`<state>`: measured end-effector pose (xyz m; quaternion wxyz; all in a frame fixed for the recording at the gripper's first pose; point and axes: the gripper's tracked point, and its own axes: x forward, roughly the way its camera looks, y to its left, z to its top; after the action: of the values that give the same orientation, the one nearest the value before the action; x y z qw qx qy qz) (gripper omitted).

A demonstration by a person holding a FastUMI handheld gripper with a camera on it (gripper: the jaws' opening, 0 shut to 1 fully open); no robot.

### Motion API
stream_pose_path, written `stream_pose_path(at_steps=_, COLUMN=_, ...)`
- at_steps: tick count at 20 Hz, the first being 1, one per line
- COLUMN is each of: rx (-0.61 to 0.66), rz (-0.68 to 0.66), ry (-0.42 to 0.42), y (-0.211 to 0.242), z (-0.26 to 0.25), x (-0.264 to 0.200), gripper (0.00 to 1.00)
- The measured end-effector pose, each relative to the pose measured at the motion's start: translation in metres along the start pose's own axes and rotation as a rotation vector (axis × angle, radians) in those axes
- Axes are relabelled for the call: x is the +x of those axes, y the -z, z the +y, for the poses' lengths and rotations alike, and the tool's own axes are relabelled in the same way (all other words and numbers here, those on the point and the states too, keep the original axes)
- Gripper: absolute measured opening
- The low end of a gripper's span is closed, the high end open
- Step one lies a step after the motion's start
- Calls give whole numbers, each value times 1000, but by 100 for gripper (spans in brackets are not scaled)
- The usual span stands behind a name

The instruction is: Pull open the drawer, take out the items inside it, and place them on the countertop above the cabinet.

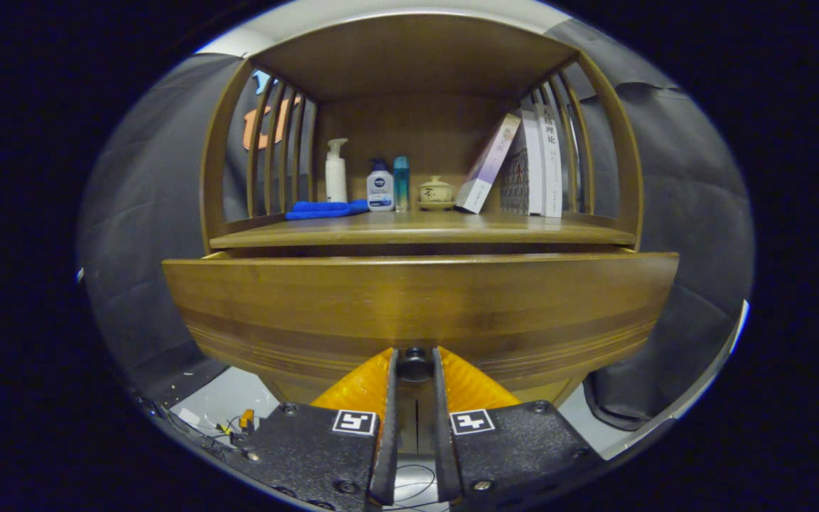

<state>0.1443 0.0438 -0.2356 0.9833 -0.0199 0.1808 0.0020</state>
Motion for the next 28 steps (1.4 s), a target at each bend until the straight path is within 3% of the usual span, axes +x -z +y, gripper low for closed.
stream_pose_path(at_steps=14, rx=-42, rz=22, ry=-41, y=29, z=-1, x=-77, gripper=25)
stream_pose_path(at_steps=28, rx=-63, rz=31, ry=-73, y=55, z=4, x=-117, gripper=25)
